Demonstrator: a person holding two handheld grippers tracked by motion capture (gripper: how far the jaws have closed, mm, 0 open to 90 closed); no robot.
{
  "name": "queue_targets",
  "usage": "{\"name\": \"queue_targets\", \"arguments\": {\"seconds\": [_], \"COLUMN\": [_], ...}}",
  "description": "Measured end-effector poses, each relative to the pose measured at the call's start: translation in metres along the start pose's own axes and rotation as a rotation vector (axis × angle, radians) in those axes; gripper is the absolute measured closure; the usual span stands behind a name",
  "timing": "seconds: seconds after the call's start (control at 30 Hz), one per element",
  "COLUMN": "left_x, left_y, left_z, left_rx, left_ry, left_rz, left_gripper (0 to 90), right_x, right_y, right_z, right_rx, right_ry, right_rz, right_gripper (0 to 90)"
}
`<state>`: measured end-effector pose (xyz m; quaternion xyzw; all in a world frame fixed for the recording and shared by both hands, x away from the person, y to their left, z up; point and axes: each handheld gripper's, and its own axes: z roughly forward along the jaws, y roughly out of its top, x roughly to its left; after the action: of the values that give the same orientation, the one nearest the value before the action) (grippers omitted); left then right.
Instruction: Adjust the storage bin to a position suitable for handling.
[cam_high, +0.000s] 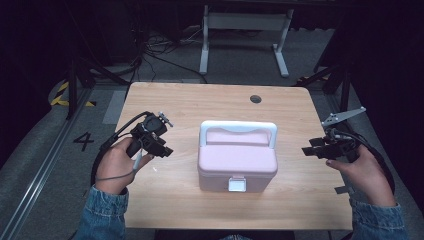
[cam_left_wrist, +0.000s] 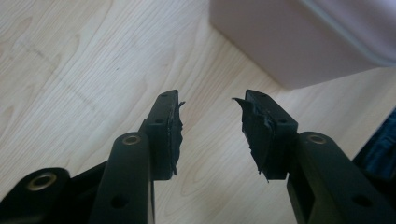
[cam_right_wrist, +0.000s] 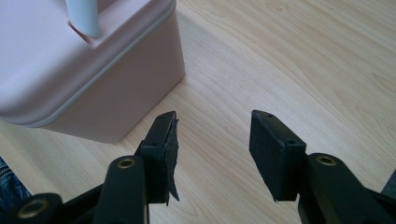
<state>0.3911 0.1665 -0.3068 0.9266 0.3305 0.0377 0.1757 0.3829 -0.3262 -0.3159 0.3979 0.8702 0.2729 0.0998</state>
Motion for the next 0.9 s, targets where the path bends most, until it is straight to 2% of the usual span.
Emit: {"name": "queue_targets", "arguments": {"seconds": [0.1, 0.3, 0.4, 0.47, 0.57, 0.67, 0.9], "left_x": [-0.003, -0.003, -0.003, -0.006, -0.008, -0.012, -0.024], "left_y": [0.006, 0.021, 0.030, 0.037, 0.047, 0.058, 0.082], "left_z": [-0.004, -0.005, -0.007, -0.011, -0.016, -0.022, -0.027], "left_rx": [0.002, -0.013, -0.009, -0.016, -0.025, -0.034, -0.032], "left_ry": [-0.038, -0.092, -0.081, -0.052, -0.084, -0.082, -0.067], "left_rz": [0.048, 0.057, 0.066, 0.093, 0.108, 0.117, 0.179], "left_gripper": [56.1, 52.2, 50.4, 49.0, 48.5, 45.2, 40.2], "right_x": [0.000, 0.001, 0.002, 0.002, 0.002, 0.002, 0.003], "right_y": [-0.002, -0.005, -0.008, -0.010, -0.014, -0.018, -0.022], "right_z": [-0.001, -0.002, -0.004, -0.006, -0.007, -0.009, -0.012], "right_rx": [-0.007, -0.007, -0.010, -0.011, -0.012, -0.014, -0.019], "right_ry": [0.007, 0.005, 0.005, 0.001, -0.002, -0.004, -0.002], "right_rz": [0.009, 0.026, 0.038, 0.043, 0.046, 0.051, 0.059], "right_gripper": [52.2, 51.3, 51.3, 51.3, 51.0, 50.8, 50.0]}}
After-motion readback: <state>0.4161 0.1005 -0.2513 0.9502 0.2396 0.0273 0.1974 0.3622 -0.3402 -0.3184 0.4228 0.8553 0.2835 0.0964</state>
